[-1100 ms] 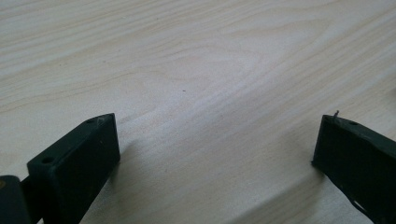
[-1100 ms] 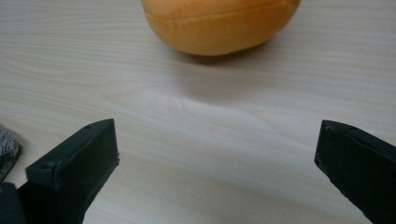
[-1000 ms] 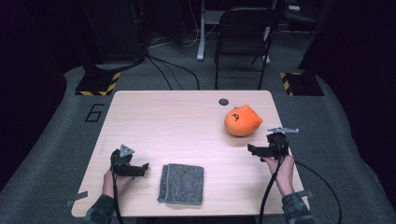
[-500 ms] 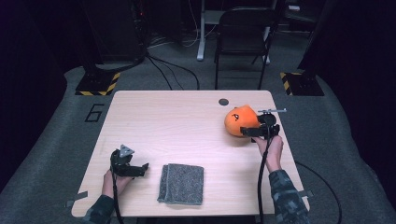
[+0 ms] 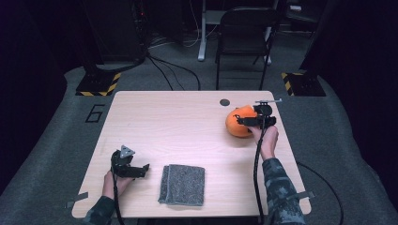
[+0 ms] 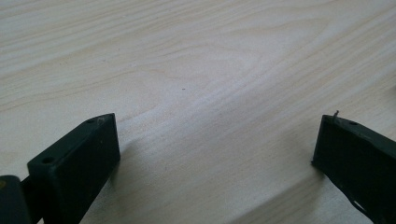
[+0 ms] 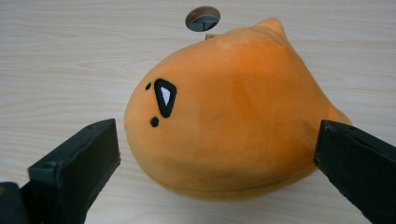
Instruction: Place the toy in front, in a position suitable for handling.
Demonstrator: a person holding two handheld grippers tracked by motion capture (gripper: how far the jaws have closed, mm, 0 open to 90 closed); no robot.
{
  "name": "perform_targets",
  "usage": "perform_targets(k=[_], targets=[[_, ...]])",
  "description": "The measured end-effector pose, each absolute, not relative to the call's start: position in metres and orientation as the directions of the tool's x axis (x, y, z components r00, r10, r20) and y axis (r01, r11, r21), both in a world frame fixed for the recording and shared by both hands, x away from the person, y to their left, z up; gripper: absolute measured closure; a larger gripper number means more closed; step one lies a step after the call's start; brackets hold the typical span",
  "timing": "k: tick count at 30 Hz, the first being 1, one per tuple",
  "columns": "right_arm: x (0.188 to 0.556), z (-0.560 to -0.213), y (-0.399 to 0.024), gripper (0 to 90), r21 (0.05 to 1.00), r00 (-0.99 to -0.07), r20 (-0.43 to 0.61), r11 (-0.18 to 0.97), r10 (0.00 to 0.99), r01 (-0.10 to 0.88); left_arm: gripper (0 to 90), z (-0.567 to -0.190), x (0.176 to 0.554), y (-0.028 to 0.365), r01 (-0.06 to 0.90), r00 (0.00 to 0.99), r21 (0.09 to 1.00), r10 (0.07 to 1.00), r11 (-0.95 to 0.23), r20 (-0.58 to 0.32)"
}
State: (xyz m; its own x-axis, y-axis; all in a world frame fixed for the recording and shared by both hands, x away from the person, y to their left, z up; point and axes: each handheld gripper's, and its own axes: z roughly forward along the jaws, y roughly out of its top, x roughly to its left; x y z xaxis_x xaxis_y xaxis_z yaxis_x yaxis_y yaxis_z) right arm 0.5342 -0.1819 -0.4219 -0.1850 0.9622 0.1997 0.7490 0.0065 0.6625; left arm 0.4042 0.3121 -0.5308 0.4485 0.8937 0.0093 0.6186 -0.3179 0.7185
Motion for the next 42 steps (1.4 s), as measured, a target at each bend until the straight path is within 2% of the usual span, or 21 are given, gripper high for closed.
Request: perform_targets(k=[4, 7, 13, 14, 15, 16, 17, 18, 20, 25, 29, 42], targets=[[0.543, -0.425, -0.175, 0.0, 0.648, -0.138, 0.225, -0.042, 0.965, 0.761, 0.3, -0.531, 0.404, 0.312, 0.619, 0.448, 0.718, 0.894, -0.318, 0.009], [0.55, -0.431, -0.171, 2.2, 0.636, -0.109, 0.192, -0.039, 0.975, 0.771, 0.3, -0.531, 0.404, 0.312, 0.619, 0.448, 0.719, 0.894, -0.318, 0.009], [0.556, -0.443, -0.17, 16.9, 0.639, -0.072, 0.166, -0.052, 0.983, 0.768, 0.4, -0.531, 0.404, 0.312, 0.618, 0.449, 0.719, 0.894, -0.318, 0.01], [0.556, -0.446, -0.171, 24.3, 0.639, -0.076, 0.164, -0.047, 0.984, 0.767, 0.4, -0.531, 0.404, 0.312, 0.618, 0.448, 0.719, 0.894, -0.319, 0.011], [0.556, -0.446, -0.171, 24.3, 0.639, -0.076, 0.164, -0.047, 0.984, 0.767, 0.3, -0.531, 0.404, 0.312, 0.618, 0.448, 0.719, 0.894, -0.319, 0.011], [0.555, -0.451, -0.171, 32.4, 0.633, -0.073, 0.164, -0.049, 0.984, 0.772, 0.4, -0.531, 0.404, 0.312, 0.618, 0.448, 0.719, 0.894, -0.319, 0.011], [0.555, -0.451, -0.171, 32.4, 0.633, -0.073, 0.164, -0.049, 0.984, 0.772, 0.4, -0.531, 0.404, 0.312, 0.618, 0.449, 0.719, 0.893, -0.319, 0.01], [0.555, -0.458, -0.173, 40.6, 0.637, -0.087, 0.165, -0.039, 0.982, 0.77, 0.3, -0.531, 0.404, 0.312, 0.618, 0.449, 0.719, 0.894, -0.319, 0.01], [0.554, -0.46, -0.173, 42.9, 0.638, -0.091, 0.172, -0.04, 0.981, 0.769, 0.4, -0.531, 0.404, 0.312, 0.618, 0.449, 0.719, 0.894, -0.318, 0.01], [0.547, -0.467, -0.174, 57.0, 0.645, -0.118, 0.171, -0.021, 0.978, 0.764, 0.3, -0.531, 0.404, 0.312, 0.618, 0.449, 0.719, 0.894, -0.318, 0.01], [0.544, -0.469, -0.173, 61.5, 0.665, -0.124, 0.151, -0.008, 0.981, 0.747, 0.3, -0.531, 0.404, 0.312, 0.618, 0.449, 0.719, 0.894, -0.318, 0.01], [0.537, -0.459, -0.183, 66.3, 0.746, -0.179, 0.152, 0.006, 0.972, 0.666, 0.4, -0.531, 0.404, 0.312, 0.618, 0.45, 0.719, 0.893, -0.319, 0.009]])
